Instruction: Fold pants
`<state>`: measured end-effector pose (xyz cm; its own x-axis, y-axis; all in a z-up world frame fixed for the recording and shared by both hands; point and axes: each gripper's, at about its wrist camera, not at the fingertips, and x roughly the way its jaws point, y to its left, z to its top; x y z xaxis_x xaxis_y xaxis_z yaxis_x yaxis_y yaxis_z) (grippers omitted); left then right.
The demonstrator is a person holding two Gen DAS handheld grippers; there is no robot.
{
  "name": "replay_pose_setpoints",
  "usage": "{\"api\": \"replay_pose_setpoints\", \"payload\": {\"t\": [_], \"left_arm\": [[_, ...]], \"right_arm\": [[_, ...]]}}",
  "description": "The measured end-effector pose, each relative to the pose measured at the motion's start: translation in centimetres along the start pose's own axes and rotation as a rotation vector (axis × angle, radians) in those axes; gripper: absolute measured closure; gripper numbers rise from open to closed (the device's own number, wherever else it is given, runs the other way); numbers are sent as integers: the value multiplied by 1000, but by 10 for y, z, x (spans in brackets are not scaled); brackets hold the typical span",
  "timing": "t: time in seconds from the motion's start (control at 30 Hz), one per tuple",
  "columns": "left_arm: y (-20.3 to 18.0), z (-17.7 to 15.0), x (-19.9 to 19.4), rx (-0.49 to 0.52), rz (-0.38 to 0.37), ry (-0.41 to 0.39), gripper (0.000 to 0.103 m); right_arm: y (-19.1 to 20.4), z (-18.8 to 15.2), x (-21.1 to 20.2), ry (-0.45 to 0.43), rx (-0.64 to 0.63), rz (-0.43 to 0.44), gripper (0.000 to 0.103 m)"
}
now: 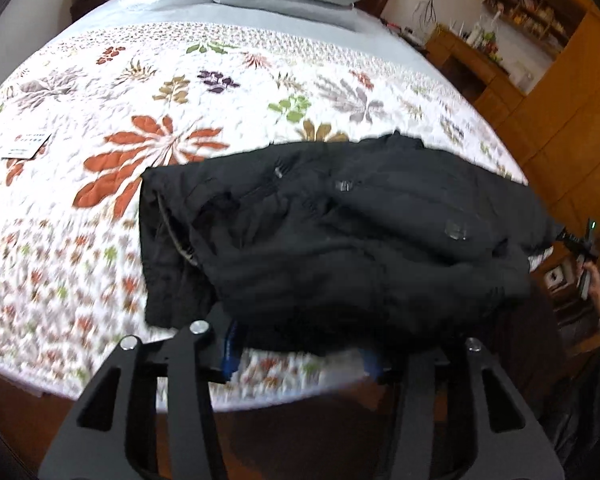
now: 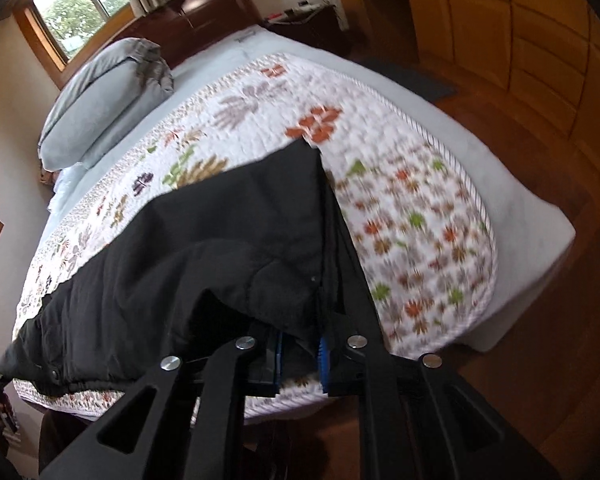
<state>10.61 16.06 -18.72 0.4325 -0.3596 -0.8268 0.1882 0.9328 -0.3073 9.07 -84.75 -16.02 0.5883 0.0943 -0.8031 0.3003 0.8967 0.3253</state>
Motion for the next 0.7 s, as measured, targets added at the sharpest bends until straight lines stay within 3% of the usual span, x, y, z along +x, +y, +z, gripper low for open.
{"api": "replay_pose_setpoints", "payload": {"t": [0.1, 0.2, 0.27, 0.47, 0.6, 0.7], "left_arm": [[-2, -15, -9, 18, 64, 36, 36], [5, -31, -27, 8, 124, 31, 29], [21, -39, -44, -73, 124, 1, 21], [35, -72, -76, -337, -75, -102, 13], [17, -86, -54, -505, -329, -71, 13], [-3, -82, -37, -541, -433, -80, 13]], "right_arm": [[2, -4, -7, 2, -9, -55, 66], [4, -6, -18, -6, -17, -97, 65], [7, -6, -27, -23, -8, -103, 63], [39, 2, -57, -104, -19, -81, 58], [85, 9, -78, -166, -90, -7, 52], [124, 12, -82, -192, -149, 56, 50]]}}
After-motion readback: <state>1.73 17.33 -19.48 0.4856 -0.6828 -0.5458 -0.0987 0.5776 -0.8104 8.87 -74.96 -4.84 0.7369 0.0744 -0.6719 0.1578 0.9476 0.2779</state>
